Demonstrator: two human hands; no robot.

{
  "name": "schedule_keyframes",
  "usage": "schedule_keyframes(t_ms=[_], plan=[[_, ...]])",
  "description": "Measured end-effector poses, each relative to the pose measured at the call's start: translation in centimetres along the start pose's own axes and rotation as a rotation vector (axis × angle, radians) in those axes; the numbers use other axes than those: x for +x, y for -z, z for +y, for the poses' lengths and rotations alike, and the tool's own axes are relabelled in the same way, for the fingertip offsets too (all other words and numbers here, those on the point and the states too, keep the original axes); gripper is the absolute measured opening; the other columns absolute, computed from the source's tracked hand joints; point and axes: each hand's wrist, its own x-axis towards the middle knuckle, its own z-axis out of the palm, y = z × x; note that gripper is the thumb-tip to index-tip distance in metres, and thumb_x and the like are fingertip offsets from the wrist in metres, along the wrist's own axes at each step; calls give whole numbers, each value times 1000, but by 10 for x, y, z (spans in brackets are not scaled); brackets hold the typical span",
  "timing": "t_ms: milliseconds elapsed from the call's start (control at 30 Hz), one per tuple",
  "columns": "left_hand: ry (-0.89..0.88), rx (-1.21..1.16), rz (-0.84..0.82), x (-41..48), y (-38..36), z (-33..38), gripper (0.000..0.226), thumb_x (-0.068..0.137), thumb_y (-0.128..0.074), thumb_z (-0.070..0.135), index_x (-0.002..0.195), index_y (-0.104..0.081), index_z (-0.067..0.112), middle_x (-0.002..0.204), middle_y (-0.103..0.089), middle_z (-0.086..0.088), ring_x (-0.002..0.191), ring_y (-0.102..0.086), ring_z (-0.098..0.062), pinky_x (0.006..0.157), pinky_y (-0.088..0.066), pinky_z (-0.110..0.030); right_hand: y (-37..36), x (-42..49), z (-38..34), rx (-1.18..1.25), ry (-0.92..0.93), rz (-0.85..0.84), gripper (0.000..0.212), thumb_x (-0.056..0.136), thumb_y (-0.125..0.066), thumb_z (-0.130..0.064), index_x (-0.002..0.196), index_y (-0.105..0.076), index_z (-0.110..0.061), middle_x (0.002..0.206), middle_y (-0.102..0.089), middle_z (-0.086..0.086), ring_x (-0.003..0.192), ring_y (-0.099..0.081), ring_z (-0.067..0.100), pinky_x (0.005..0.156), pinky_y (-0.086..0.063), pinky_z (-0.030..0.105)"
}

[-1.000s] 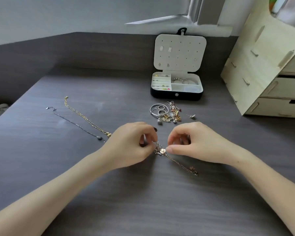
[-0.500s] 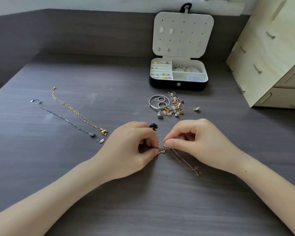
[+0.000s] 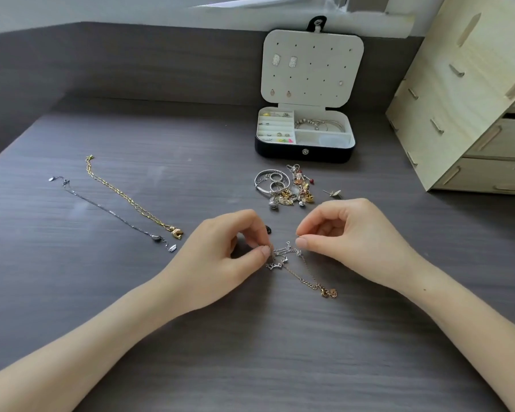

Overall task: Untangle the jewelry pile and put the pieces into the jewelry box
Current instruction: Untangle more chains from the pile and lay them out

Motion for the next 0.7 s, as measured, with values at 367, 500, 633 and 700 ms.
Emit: schedule_keyframes(t_ms=[367,500,633,700], plan=[[41,-10,45,3,-4,-4,14,91,-60,21,81,-53,27,74,-66,11,55,-45,-7,56,-33,-12,-7,20,26,-459,244,273,13,77,-69,-4,87,-72,-12,78,-52,-9,60,-45,4,66,-37,19],[97,-38,60,6,-3,-5,16,92,-59,21,80,-52,29,71,-66,15,64,-54,-6,62,-37,-14,-6,7,13,-506,310,245,11,78,-64,-28,80,-69,-19,78,-61,-5,69,-51,12,66,-41,25],[102,-87,35,5,-2,-5,8,85,-55,34,80,-52,29,71,-66,15,70,-60,-12,69,-43,-25,-7,-16,1,-496,289,-36,29,71,-55,-59,69,-63,-32,72,-55,-16,70,-45,4,62,-39,23],[71,-75,4,4,0,-4,9,85,-52,35,82,-52,26,73,-66,18,68,-58,-11,65,-42,-24,-8,-21,2,-564,296,-121,28,72,-55,-59,71,-62,-32,72,-54,-16,72,-45,6,62,-40,25]])
